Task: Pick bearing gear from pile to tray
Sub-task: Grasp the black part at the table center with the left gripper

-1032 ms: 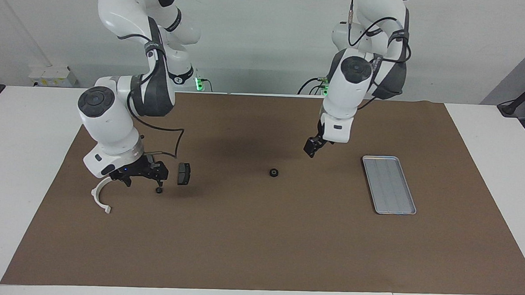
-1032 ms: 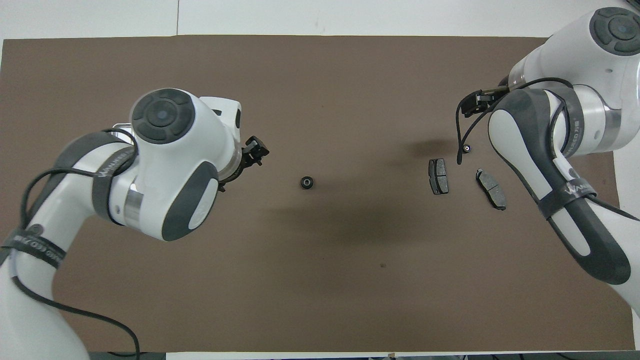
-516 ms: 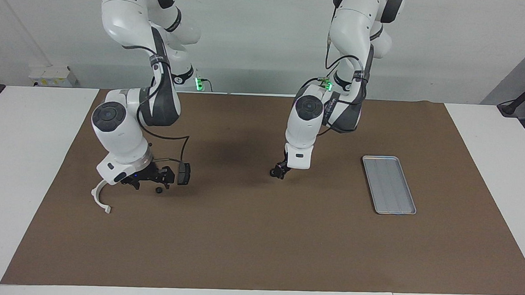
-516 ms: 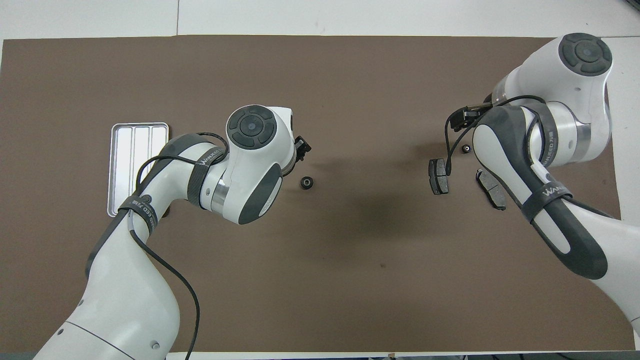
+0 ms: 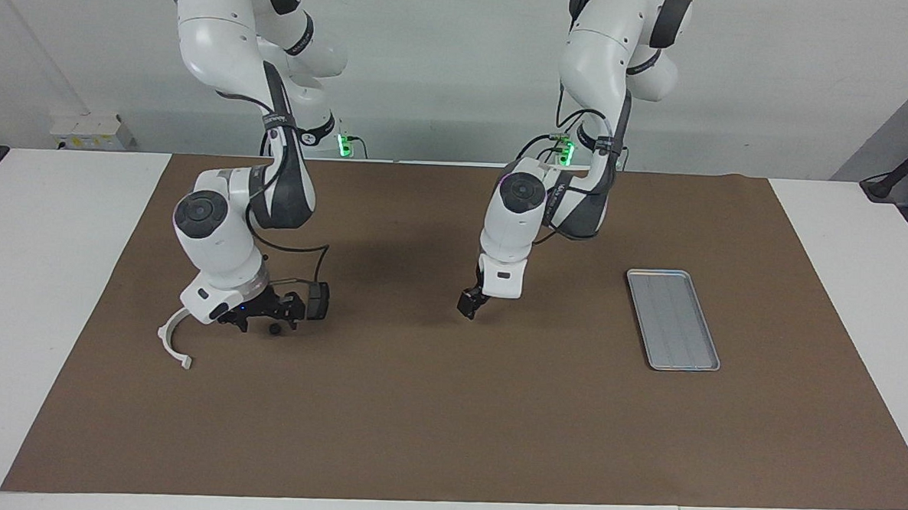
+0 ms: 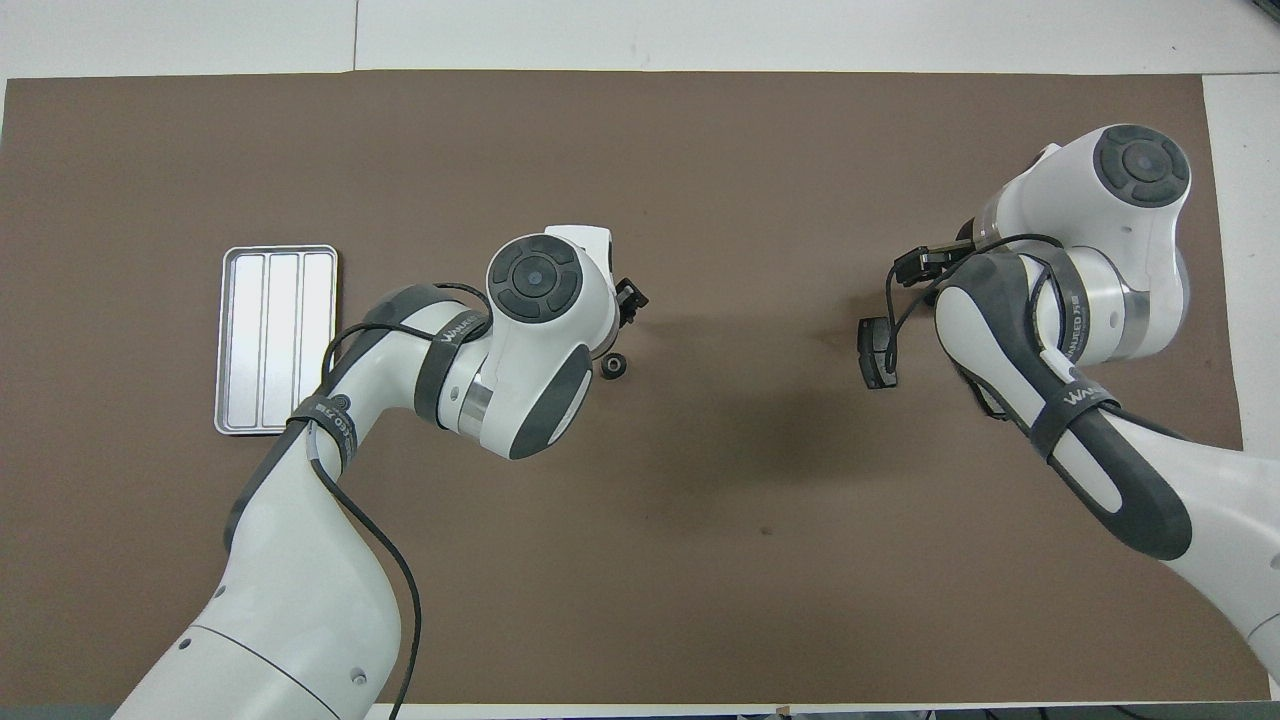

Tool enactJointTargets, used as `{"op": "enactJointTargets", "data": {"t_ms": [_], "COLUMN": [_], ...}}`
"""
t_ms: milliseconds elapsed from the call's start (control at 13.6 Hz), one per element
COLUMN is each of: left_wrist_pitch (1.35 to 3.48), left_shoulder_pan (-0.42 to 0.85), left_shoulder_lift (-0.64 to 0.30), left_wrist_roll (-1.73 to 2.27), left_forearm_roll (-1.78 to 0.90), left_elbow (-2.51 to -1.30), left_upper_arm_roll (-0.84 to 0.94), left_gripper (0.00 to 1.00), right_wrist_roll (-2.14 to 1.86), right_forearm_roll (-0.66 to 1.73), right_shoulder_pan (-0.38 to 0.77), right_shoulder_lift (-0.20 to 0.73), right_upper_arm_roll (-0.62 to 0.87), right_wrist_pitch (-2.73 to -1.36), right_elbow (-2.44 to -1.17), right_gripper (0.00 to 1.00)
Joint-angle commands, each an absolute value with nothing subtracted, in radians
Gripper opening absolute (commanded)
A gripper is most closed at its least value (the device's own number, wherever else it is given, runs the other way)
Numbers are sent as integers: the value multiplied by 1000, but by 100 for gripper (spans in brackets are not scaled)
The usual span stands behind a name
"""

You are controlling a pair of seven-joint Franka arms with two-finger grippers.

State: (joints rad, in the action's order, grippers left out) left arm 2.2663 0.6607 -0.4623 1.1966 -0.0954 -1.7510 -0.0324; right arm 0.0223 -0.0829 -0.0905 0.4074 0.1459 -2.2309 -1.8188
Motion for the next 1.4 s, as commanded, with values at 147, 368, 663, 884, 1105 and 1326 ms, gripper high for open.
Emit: {"op": "enactJointTargets", "data": {"t_ms": [147,368,663,884,1105,1326], "left_wrist_pitch": [2287,2295,2306,2299,2299,2298], "left_shoulder_pan": [707,713,713,713,715,727], "left_shoulder_lift": [-457,-456,-468,-474,-482,-494], "left_wrist_roll": [1209,1209,1209,1212,1233,1236], "left_forearm_roll": [-110,-110,-110,-112,-110,-110], "left_elbow": [-1802,-1818,-1815,-1806,-1796,-1795], "left_upper_arm_roll": [-52,-54,-58,-58,-58,-60], "left_gripper": [100,100,100,100,90,73], "right_wrist_roll": [-21,-21,-21,-18,-11,-9], "right_forearm_roll": [-72,-72,-72,-72,-72,-72], "right_shoulder_pan": [-115,-115,-114,-107,-104,-104], "right_shoulder_lift": [380,387,409,414,414,416], "right_upper_arm_roll": [158,158,158,158,158,156], "right_wrist_pitch": [-2275,-2278,-2315,-2329,-2329,-2329], "right_elbow": [-1896,-1898,-1904,-1904,-1904,-1904], "right_gripper": [96,96,95,94,77,53]}}
